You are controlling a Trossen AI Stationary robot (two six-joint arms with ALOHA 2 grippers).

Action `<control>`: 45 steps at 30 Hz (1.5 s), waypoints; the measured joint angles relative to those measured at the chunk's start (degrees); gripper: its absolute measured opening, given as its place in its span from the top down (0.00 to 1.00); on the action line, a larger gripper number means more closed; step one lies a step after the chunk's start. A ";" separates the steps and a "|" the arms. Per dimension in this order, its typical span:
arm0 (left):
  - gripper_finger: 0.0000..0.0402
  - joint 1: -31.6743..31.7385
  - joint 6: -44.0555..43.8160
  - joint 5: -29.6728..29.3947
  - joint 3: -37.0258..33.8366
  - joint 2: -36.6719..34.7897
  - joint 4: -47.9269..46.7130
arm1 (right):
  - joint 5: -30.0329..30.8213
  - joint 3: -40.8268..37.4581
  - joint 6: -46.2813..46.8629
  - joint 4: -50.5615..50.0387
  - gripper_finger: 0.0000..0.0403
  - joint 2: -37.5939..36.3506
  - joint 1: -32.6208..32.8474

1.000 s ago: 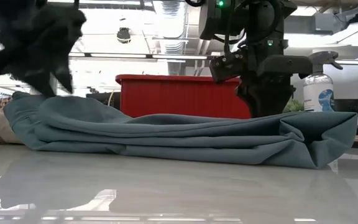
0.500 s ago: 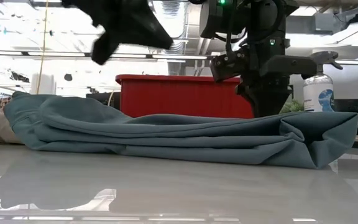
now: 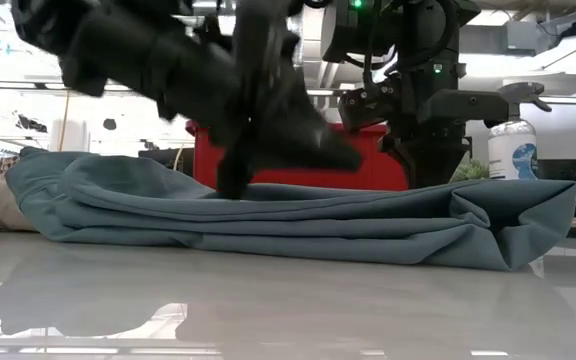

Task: Fold Laundry from Bin
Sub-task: Fold the blue pants in the red bin

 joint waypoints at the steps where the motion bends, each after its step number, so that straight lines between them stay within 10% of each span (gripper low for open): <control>1: 1.00 0.21 -0.06 0.79 0.00 0.59 -0.18 | 0.00 0.00 0.00 0.00 0.95 0.02 0.00; 31: 1.00 3.13 -2.08 0.56 0.22 1.43 -17.22 | -3.42 1.94 -16.55 -10.28 0.94 -5.68 -14.49; 45: 1.00 3.11 -2.60 0.73 0.20 1.41 -17.67 | -11.52 -1.81 -21.14 -10.91 0.66 -5.66 -21.58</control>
